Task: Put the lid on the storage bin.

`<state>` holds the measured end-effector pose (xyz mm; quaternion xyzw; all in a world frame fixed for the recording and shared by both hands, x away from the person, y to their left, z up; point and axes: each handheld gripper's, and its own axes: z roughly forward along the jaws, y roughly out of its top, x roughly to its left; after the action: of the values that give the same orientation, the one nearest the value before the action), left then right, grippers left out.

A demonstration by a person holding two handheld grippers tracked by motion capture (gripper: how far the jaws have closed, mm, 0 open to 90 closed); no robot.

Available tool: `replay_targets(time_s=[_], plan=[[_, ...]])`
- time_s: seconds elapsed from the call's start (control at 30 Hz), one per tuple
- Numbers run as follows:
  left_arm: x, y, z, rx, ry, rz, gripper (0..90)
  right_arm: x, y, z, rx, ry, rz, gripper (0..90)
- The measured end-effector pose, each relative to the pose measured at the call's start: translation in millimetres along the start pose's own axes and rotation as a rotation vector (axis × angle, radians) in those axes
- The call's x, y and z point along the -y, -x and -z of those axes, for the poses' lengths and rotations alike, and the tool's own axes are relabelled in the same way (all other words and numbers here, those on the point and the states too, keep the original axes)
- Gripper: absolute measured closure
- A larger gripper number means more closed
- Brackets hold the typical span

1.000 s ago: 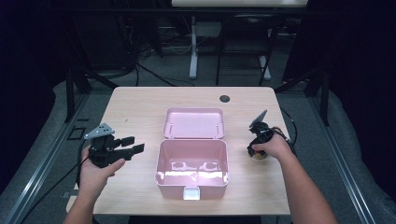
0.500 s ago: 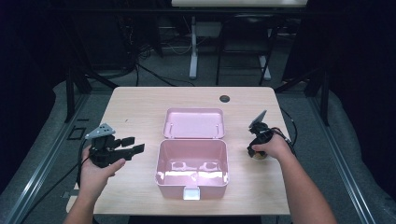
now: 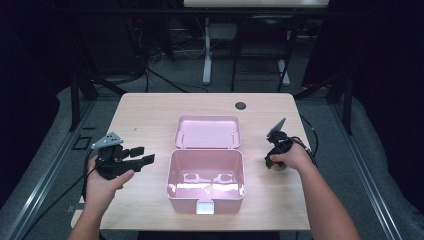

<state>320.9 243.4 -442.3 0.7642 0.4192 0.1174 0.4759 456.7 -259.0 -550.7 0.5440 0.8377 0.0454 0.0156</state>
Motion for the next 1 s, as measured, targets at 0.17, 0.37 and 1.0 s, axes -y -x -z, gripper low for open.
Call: replay_targets(time_s=[0.17, 0.37, 1.0], plan=[[-0.2, 0.1, 0.2, 0.000, -0.001, -0.003, 44.0, 0.2, -0.2, 0.5, -0.001, -0.008, -0.001, 19.3], [-0.1, 0.0, 0.0, 0.000, 0.001, 0.001, 44.0, 1.3, -0.5, 0.9, -0.005, -0.021, -0.004, 19.4], [-0.5, 0.2, 0.7, 0.000, 0.000, -0.002, 44.0, 7.0, -5.2, 9.3, -0.018, -0.012, 0.005, 19.5]])
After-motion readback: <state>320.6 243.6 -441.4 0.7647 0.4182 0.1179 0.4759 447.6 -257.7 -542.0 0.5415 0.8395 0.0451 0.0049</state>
